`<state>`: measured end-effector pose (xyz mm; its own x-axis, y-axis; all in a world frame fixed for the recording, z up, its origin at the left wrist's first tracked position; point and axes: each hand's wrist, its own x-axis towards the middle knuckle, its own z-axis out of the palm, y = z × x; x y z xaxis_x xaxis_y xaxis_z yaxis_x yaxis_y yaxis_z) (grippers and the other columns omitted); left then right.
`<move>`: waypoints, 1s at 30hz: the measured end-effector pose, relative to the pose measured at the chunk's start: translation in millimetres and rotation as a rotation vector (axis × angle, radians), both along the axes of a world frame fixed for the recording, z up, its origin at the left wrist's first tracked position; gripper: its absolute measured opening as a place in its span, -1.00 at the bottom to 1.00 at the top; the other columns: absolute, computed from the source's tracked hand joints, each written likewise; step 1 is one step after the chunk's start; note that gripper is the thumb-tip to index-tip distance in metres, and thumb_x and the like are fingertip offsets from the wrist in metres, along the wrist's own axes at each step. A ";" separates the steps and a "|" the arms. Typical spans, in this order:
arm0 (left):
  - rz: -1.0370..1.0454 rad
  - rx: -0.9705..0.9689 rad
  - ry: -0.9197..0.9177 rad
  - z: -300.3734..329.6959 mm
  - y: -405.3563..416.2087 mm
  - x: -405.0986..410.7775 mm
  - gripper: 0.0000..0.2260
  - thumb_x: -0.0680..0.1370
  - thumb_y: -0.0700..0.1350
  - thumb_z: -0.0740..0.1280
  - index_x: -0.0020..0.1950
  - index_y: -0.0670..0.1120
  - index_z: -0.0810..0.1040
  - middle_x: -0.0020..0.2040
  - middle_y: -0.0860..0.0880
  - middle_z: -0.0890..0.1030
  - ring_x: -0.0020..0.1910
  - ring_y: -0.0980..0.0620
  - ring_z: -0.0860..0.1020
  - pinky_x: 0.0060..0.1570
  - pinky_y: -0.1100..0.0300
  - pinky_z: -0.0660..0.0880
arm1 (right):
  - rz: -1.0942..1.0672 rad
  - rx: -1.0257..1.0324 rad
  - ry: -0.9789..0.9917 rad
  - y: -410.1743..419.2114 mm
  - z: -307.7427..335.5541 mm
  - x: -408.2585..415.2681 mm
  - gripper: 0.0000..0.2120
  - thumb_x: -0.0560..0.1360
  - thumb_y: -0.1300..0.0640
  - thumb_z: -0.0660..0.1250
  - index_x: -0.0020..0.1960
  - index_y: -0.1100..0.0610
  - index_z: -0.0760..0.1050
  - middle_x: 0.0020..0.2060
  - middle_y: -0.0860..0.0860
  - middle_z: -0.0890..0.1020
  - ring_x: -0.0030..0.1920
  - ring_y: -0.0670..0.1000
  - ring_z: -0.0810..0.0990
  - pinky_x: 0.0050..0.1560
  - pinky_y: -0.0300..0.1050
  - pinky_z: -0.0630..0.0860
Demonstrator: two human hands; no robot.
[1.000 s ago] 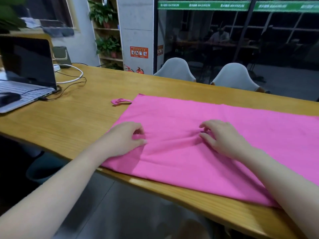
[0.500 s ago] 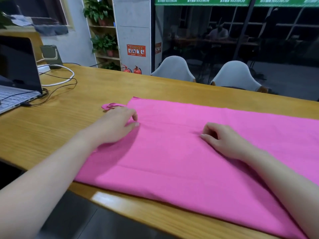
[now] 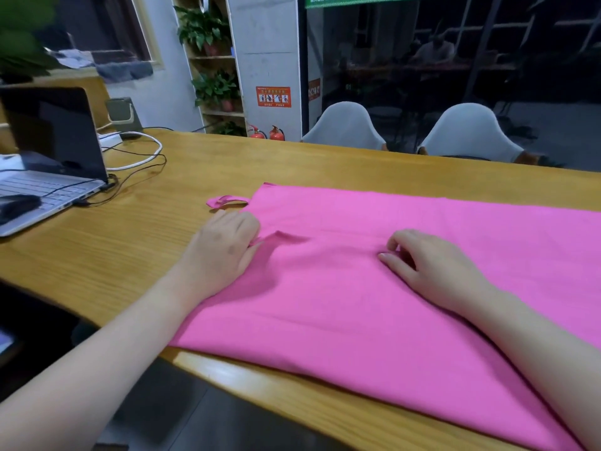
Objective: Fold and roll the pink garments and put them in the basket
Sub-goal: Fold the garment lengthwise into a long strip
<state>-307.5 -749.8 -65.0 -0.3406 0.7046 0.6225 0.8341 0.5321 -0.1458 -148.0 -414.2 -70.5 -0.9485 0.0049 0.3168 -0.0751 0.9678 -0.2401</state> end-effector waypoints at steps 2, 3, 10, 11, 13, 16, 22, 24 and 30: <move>0.032 0.060 -0.082 0.2 -5.1 0.6 -0.74 0.59 0.08 0.26 -0.13 -0.08 0.37 -0.24 -0.07 0.47 -0.31 -0.20 0.48 -0.33 -0.10 0.47 | 0.007 -0.014 0.002 1.0 -1.3 -1.7 -0.81 0.62 -0.15 0.25 -0.01 -0.04 0.42 -0.13 -0.13 0.50 -0.09 0.02 0.52 -0.12 0.01 0.46; 0.064 0.080 -0.114 0.0 -6.8 0.4 -0.69 0.58 0.16 0.26 -0.13 -0.07 0.36 -0.24 -0.05 0.50 -0.33 -0.19 0.51 -0.38 -0.09 0.48 | 0.007 -0.026 0.003 0.9 -1.4 -2.4 -0.83 0.62 -0.13 0.27 -0.01 -0.04 0.42 -0.13 -0.13 0.49 -0.09 0.03 0.52 -0.12 -0.01 0.44; 0.295 0.015 -0.768 24.1 0.0 -23.5 -0.68 0.42 0.08 0.58 0.02 0.06 0.51 -0.03 0.07 0.56 -0.06 0.12 0.52 -0.05 0.12 0.46 | -0.022 -0.034 -0.035 -2.8 1.5 -2.9 -0.84 0.64 -0.05 0.27 -0.02 0.02 0.41 -0.13 -0.07 0.54 -0.03 0.11 0.55 -0.16 -0.01 0.34; 0.325 -0.063 -0.872 31.8 -0.4 -28.0 -0.69 0.43 0.05 0.59 0.06 0.07 0.55 0.01 0.06 0.56 -0.04 0.12 0.52 -0.06 0.18 0.44 | -0.037 -0.025 -0.038 -2.7 1.8 -2.9 -0.82 0.64 -0.07 0.26 -0.01 0.03 0.41 -0.11 -0.05 0.57 -0.01 0.11 0.55 -0.15 0.00 0.36; 0.368 -0.196 -0.998 46.4 -4.5 -33.9 -0.68 0.45 -0.02 0.58 0.14 0.08 0.59 0.04 0.05 0.56 -0.02 0.12 0.51 -0.10 0.25 0.40 | -0.062 -0.007 -0.045 -2.4 1.8 -2.6 -0.78 0.65 -0.11 0.23 0.00 0.04 0.41 -0.07 -0.02 0.61 0.00 0.13 0.56 -0.15 0.02 0.39; 0.335 -0.148 -1.184 56.9 -21.6 -43.3 -0.63 0.47 -0.19 0.55 0.23 0.08 0.63 0.12 -0.09 0.62 0.03 0.00 0.55 0.01 0.17 0.44 | -0.068 -0.024 -0.064 -0.2 1.3 -1.2 -0.77 0.65 -0.13 0.22 0.00 0.03 0.41 -0.07 -0.01 0.63 0.00 0.15 0.57 -0.18 0.01 0.38; 0.375 0.028 -1.242 55.1 -38.0 -29.5 -0.78 0.54 -0.11 0.50 0.12 -0.16 0.62 -0.09 -0.18 0.59 -0.14 -0.02 0.50 -0.13 0.11 0.40 | -0.071 -0.027 -0.080 -0.8 4.6 -0.4 -0.79 0.65 -0.12 0.22 -0.01 0.01 0.40 -0.07 -0.02 0.63 0.01 0.14 0.58 -0.19 0.00 0.34; 0.363 0.051 -1.214 50.6 -35.6 -26.9 -0.73 0.55 -0.06 0.49 0.16 -0.18 0.62 -0.05 -0.25 0.67 -0.16 0.01 0.54 -0.10 0.11 0.41 | -0.076 -0.023 -0.079 -1.4 4.7 -0.7 -0.80 0.65 -0.12 0.22 -0.01 0.00 0.40 -0.08 -0.02 0.63 0.00 0.15 0.59 -0.20 0.00 0.33; 0.231 0.366 -1.294 39.2 -27.9 -29.7 -0.78 0.58 -0.13 0.44 0.23 0.01 0.66 0.08 -0.22 0.71 0.04 -0.14 0.68 0.19 -0.04 0.53 | -0.070 -0.038 -0.071 -2.1 3.5 0.3 -0.81 0.65 -0.11 0.23 -0.02 -0.01 0.40 -0.14 -0.05 0.59 -0.04 0.13 0.58 -0.20 -0.01 0.33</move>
<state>-337.2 -777.7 -25.8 -0.9038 0.4180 -0.0916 0.1533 0.5161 0.8427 -147.7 -416.3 -66.9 -0.9655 0.0831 0.2467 0.0113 0.9601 -0.2794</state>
